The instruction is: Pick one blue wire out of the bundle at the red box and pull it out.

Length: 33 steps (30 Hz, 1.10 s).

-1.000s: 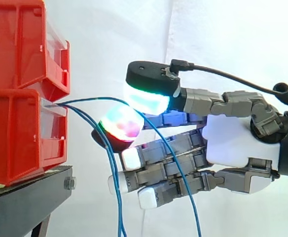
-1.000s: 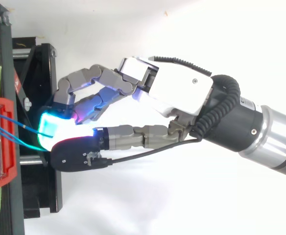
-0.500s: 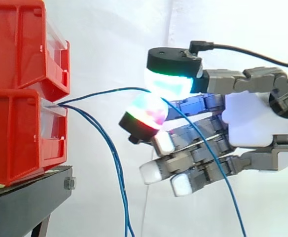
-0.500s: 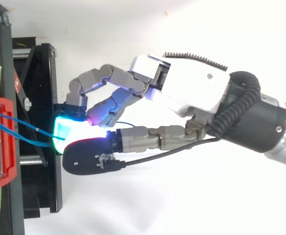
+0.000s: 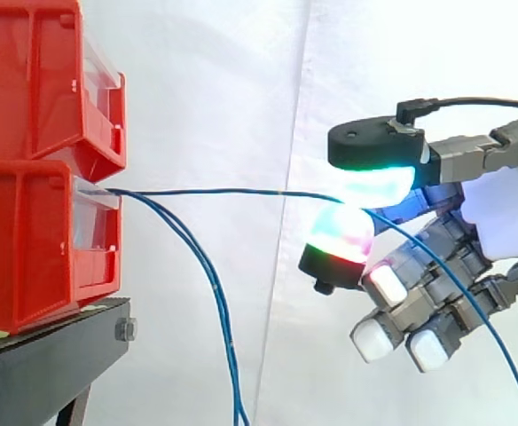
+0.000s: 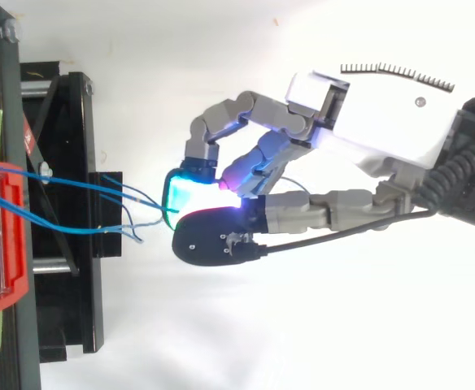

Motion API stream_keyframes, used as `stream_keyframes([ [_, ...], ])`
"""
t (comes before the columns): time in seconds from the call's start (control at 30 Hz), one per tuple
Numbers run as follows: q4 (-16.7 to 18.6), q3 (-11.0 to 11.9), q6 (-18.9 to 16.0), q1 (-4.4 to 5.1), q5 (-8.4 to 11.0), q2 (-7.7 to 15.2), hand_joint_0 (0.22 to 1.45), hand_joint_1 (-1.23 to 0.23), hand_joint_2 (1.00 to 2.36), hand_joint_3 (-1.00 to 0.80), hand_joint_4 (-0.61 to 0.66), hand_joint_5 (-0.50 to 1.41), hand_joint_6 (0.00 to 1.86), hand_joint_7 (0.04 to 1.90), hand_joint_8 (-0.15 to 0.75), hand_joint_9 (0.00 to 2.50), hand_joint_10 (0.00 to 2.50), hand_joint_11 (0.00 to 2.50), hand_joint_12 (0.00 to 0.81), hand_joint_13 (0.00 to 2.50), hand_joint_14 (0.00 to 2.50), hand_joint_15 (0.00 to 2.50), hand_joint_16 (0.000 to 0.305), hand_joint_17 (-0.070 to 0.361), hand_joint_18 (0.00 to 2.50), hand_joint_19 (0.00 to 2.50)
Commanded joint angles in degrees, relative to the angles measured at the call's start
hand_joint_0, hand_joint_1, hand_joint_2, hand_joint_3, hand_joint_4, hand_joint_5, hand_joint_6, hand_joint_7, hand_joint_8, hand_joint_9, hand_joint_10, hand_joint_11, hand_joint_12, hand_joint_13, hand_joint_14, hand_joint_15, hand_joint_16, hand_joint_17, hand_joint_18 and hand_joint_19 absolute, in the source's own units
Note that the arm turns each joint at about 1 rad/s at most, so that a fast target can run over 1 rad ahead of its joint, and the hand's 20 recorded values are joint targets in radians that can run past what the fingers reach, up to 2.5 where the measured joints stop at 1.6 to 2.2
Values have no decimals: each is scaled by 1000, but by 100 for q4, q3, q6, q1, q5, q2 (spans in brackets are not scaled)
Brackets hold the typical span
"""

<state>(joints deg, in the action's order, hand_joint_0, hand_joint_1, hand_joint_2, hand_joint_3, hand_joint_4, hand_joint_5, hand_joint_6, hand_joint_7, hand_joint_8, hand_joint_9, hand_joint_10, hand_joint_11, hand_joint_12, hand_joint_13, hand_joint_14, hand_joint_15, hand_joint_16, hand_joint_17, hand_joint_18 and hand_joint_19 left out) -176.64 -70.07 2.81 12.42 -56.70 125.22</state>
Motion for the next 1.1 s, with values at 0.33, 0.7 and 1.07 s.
stream_keyframes([
  [0.33,-20,2,62,23,10,-6,608,-708,1016,-11,57,-145,956,1124,398,1013,17,754,465,881,15,438,65,146,890,504],
  [0.7,-20,2,80,32,10,3,607,-705,1016,-18,59,-144,956,1116,399,1015,16,746,469,872,16,431,65,147,886,501],
  [1.07,-20,-6,80,32,10,3,610,-707,1016,-37,63,-146,954,1120,391,1004,17,745,456,857,17,444,65,147,848,500],
])
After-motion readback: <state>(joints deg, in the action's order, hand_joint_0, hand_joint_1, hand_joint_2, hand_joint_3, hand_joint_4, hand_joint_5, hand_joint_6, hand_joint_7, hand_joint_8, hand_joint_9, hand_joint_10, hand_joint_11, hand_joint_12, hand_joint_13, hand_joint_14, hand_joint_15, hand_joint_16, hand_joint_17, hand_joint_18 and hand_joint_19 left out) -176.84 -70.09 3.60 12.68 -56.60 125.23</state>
